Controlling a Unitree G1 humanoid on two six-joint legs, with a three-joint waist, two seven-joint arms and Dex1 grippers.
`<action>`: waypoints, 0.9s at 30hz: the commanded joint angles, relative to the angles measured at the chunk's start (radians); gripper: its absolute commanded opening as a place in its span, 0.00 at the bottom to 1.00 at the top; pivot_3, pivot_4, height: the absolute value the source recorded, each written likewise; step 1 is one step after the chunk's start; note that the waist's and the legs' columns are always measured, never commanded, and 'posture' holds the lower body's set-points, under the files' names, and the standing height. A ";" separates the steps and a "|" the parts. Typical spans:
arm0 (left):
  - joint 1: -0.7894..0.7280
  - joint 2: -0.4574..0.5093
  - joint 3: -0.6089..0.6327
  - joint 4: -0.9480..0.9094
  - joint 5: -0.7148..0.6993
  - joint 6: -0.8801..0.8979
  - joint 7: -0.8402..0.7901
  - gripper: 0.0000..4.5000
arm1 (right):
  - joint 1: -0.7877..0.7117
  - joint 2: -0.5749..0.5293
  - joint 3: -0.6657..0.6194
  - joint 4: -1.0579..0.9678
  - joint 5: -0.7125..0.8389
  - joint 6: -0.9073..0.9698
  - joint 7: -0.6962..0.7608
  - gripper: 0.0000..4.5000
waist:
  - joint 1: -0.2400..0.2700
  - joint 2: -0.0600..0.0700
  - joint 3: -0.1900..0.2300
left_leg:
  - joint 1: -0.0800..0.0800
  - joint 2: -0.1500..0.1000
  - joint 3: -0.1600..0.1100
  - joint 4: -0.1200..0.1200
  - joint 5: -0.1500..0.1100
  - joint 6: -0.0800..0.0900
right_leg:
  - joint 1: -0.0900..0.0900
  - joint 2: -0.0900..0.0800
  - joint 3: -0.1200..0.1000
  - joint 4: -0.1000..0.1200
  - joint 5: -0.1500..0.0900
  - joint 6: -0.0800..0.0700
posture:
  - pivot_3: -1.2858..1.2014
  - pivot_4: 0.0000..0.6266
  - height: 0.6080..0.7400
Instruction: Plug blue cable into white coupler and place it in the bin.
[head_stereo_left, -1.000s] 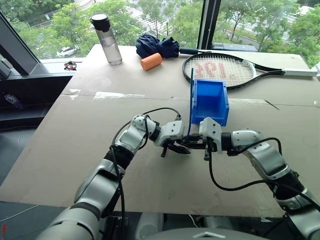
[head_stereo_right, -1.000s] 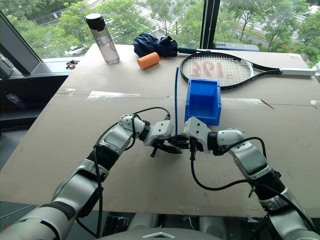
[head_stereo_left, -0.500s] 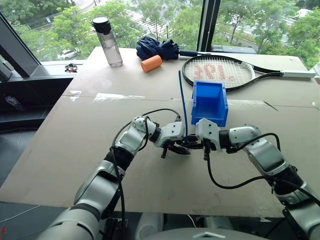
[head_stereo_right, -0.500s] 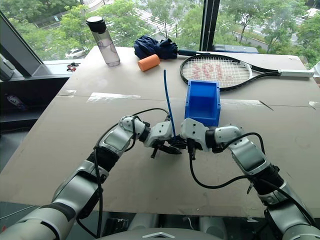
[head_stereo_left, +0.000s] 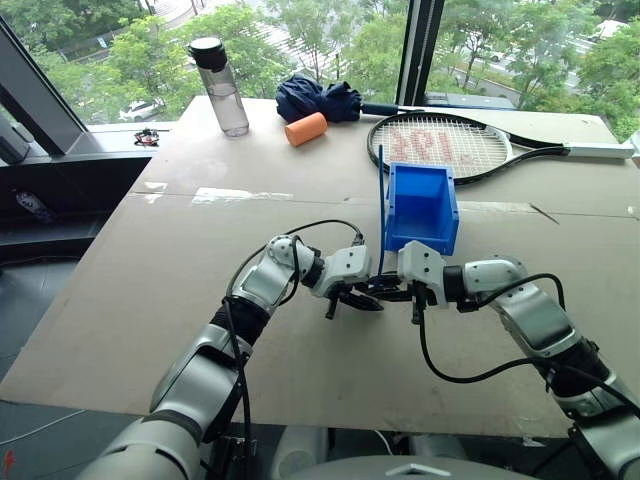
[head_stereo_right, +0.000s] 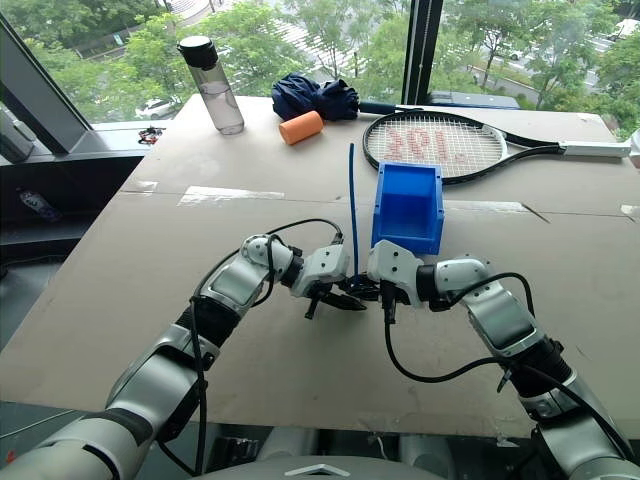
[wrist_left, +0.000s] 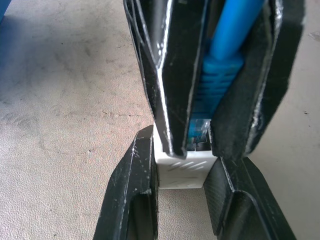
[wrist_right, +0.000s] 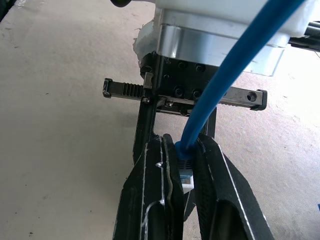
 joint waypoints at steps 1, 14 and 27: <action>0.043 0.011 -0.004 -0.112 -0.043 0.077 -0.032 0.25 | 0.059 0.012 -0.009 0.043 0.026 0.065 -0.010 0.00 | -0.001 0.000 0.000 | 0.000 0.000 0.000 0.000 0.000 0.000 | 0.000 0.000 0.000 0.000 0.000 0.000 | 0.52 0.24 1.00; 0.454 0.146 0.303 -0.689 -0.238 0.353 0.275 0.78 | 0.152 -0.017 -0.407 -0.305 0.383 0.312 -0.166 0.00 | -0.006 0.006 0.009 | -0.001 0.002 -0.003 -0.002 0.000 0.000 | -0.002 -0.001 0.000 0.000 0.000 0.000 | 0.52 0.24 1.00; 0.548 0.063 0.427 -1.056 -0.469 0.575 0.601 0.78 | -0.440 0.049 -0.491 0.399 0.327 0.512 -0.481 0.00 | -0.018 0.004 0.012 | -0.001 0.001 -0.001 -0.004 0.000 0.000 | -0.002 -0.001 -0.001 -0.001 0.000 -0.001 | 0.52 0.24 1.00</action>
